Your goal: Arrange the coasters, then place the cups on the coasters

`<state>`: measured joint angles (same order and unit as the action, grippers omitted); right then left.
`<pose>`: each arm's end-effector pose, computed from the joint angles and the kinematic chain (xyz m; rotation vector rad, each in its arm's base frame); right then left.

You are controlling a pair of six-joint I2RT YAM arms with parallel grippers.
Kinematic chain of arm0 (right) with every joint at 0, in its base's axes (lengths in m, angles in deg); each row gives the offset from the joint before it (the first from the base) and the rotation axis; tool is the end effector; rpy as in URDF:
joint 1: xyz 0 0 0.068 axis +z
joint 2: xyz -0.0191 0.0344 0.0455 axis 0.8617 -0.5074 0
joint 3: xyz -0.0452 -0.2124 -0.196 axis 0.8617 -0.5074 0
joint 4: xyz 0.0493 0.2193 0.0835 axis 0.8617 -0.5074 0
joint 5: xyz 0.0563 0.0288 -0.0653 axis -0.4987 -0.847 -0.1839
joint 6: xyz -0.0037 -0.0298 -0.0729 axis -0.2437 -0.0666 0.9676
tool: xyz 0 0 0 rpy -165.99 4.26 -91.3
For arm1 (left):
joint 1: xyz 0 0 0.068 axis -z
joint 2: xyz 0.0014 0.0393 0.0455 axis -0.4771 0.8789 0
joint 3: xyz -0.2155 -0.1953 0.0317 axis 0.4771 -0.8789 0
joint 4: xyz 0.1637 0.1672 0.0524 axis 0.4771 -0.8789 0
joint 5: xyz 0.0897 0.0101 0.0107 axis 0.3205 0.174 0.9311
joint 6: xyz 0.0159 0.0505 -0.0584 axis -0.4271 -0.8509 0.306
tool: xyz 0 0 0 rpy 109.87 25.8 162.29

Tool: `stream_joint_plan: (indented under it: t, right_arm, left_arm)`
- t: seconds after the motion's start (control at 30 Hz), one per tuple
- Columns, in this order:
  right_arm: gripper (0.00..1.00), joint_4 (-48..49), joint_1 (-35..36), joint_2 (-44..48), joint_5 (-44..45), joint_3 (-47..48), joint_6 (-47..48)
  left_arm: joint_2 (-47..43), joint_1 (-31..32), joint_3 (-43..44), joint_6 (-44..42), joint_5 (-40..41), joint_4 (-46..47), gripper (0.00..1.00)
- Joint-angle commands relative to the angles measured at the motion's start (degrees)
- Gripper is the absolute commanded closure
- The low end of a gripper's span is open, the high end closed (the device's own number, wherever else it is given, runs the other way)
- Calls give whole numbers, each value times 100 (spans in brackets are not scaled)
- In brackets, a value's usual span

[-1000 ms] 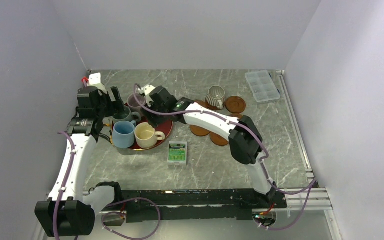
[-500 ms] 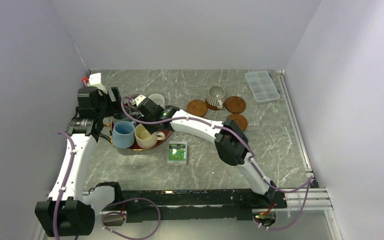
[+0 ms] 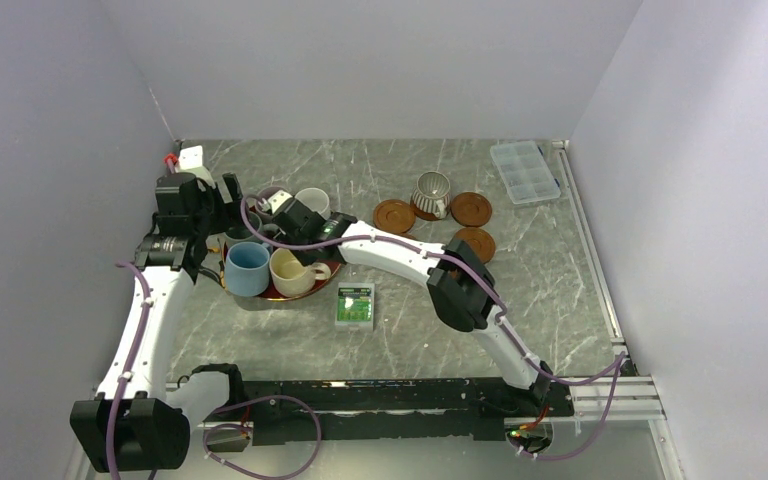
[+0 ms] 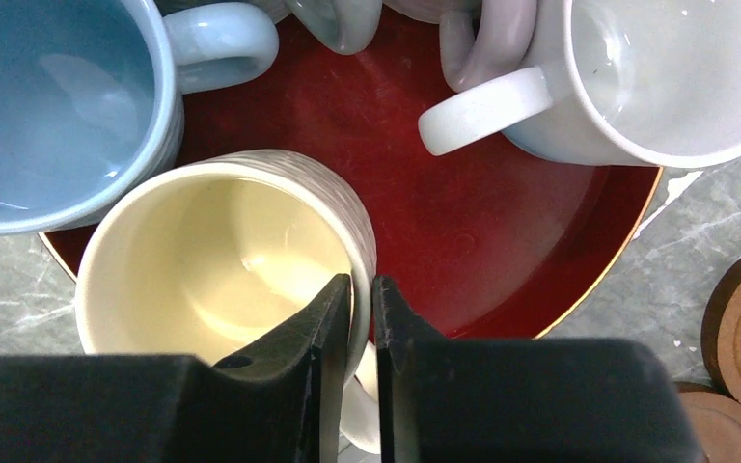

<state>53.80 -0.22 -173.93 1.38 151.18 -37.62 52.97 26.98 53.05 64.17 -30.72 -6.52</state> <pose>0.2807 0.4461 0.2196 -0.9606 2.2155 0.3058 0.2237 0.0085 0.3448 -0.2911 2.0366 -0.0885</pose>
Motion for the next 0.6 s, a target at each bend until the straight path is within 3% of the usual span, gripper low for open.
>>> stream_joint_plan:
  t: [0.0,0.17,0.4,0.57]
  right_arm:
    - [86,-63,22,-84,89,356,1]
    - [100,-79,26,-86,60,410,-49]
    - [100,31,44,51,98,338,-109]
    - [100,594,44,542,137,-257,-255]
  left_arm:
    - [12,-5,64,101,-92,162,6]
    - [11,-6,69,104,-84,161,6]
    - [5,-4,69,106,-79,152,6]
    - [-24,-5,78,95,-57,146,6]
